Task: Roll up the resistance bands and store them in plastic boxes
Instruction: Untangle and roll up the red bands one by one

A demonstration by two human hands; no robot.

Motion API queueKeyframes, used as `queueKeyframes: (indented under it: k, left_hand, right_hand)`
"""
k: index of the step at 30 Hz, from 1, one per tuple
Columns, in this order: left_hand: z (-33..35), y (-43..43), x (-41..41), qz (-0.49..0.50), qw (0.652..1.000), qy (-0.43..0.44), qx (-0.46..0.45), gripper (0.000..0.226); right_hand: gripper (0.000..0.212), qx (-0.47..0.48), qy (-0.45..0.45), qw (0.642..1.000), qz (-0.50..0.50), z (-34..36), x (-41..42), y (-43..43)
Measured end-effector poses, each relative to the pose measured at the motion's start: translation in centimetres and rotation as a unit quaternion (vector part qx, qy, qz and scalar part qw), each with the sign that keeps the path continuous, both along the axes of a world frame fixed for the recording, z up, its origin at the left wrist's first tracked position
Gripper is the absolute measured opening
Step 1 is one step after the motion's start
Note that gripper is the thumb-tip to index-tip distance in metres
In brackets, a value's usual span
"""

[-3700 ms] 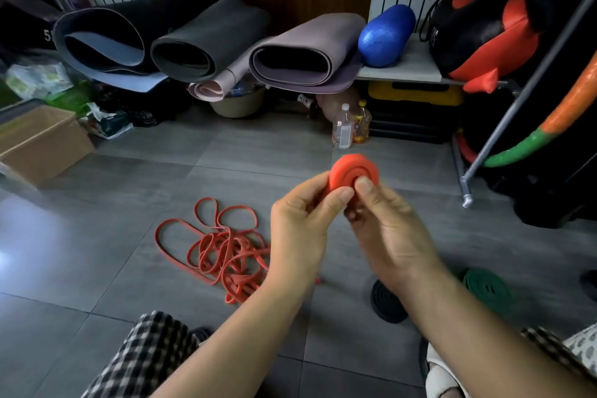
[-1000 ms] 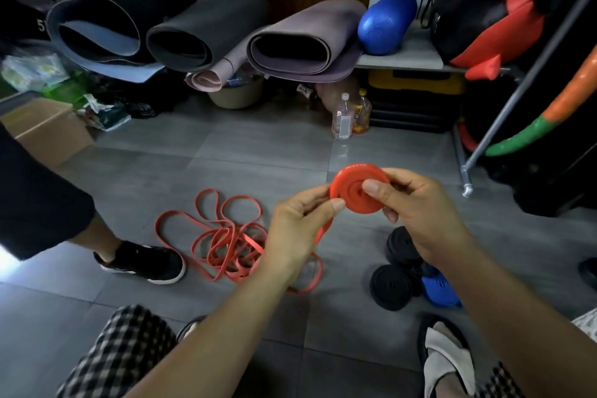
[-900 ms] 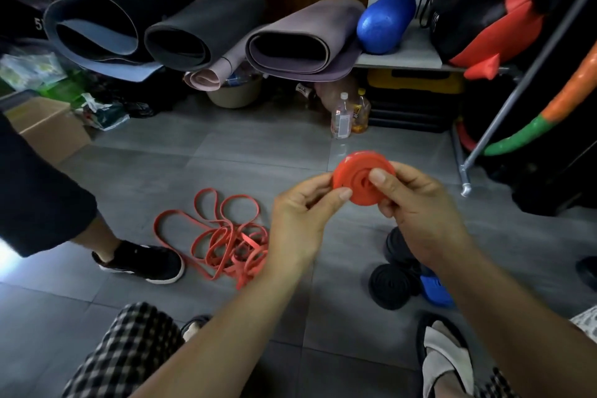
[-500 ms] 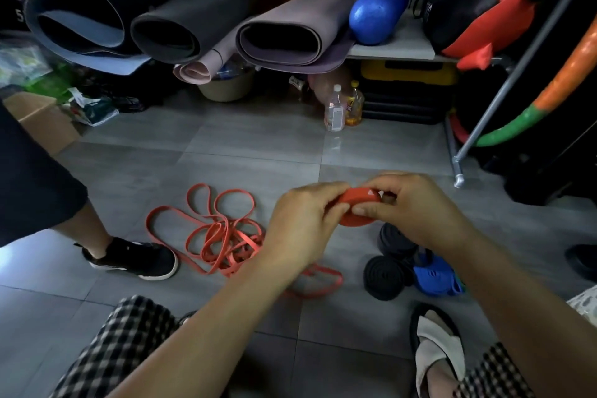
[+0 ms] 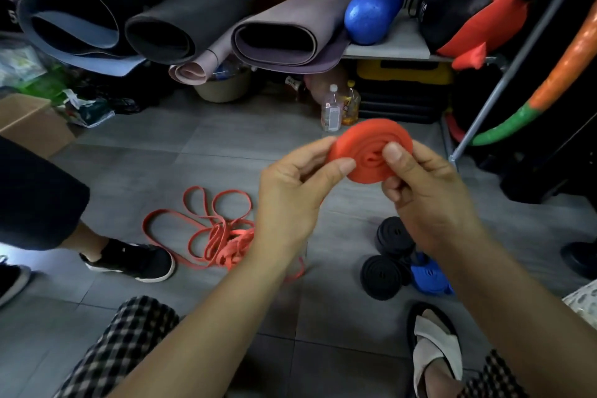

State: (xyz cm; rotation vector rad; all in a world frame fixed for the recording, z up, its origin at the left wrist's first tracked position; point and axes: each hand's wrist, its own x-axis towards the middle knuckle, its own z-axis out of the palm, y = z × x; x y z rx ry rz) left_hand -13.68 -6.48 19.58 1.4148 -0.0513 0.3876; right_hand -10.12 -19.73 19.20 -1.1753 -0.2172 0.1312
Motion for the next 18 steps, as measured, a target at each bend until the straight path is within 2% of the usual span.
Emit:
queueKeyframes:
  k: [3, 6, 7, 9, 11, 12, 14, 15, 16, 18]
  left_hand:
    - [0.2, 0.0, 0.1, -0.017, 1.000, -0.007, 0.008, 0.035]
    - [-0.8, 0.2, 0.5, 0.005, 0.998, 0.054, 0.023, 0.025]
    - [-1.1, 0.6, 0.5, 0.018, 0.996, 0.074, 0.043, 0.021]
    - [-1.9, 1.8, 0.8, 0.057, 0.984, 0.066, 0.158, 0.011]
    - [-2.3, 2.9, 1.0, 0.077, 0.938, 0.033, 0.335, 0.017]
    - [-2.4, 3.2, 0.9, 0.065, 0.916, 0.020, 0.395, 0.022]
    - [-2.3, 3.3, 0.8, 0.007, 0.889, 0.003, 0.458, 0.024]
    - [-2.3, 3.1, 0.6, -0.010, 0.884, 0.003, 0.467, 0.024]
    - [-2.3, 3.0, 0.5, -0.016, 0.894, 0.007, 0.447, 0.022]
    - [-2.0, 2.9, 0.3, -0.026, 0.950, 0.052, 0.306, 0.018]
  right_hand:
    - [0.019, 0.078, 0.038, 0.996, -0.006, -0.4, 0.0, 0.9]
    - [0.019, 0.069, 0.060, 0.996, -0.014, -1.8, 0.1, 1.5]
    - [0.019, 0.026, 0.057, 0.998, -0.010, -2.1, 0.4, 1.3]
    - [0.015, -0.176, -0.014, 0.984, -0.009, -2.2, 0.9, 0.2]
    - [0.033, -0.402, -0.139, 0.905, -0.018, -2.0, 1.4, -0.8]
    - [0.041, -0.458, -0.183, 0.870, -0.004, -1.8, 1.5, -1.0]
    - [0.036, -0.494, -0.221, 0.840, 0.042, -1.6, 1.1, -0.8]
    - [0.027, -0.500, -0.228, 0.834, 0.045, -1.6, 0.9, -0.5]
    - [0.020, -0.492, -0.223, 0.840, 0.042, -1.6, 0.7, -0.4]
    - [0.012, -0.427, -0.183, 0.885, 0.034, -1.5, 0.7, -0.2]
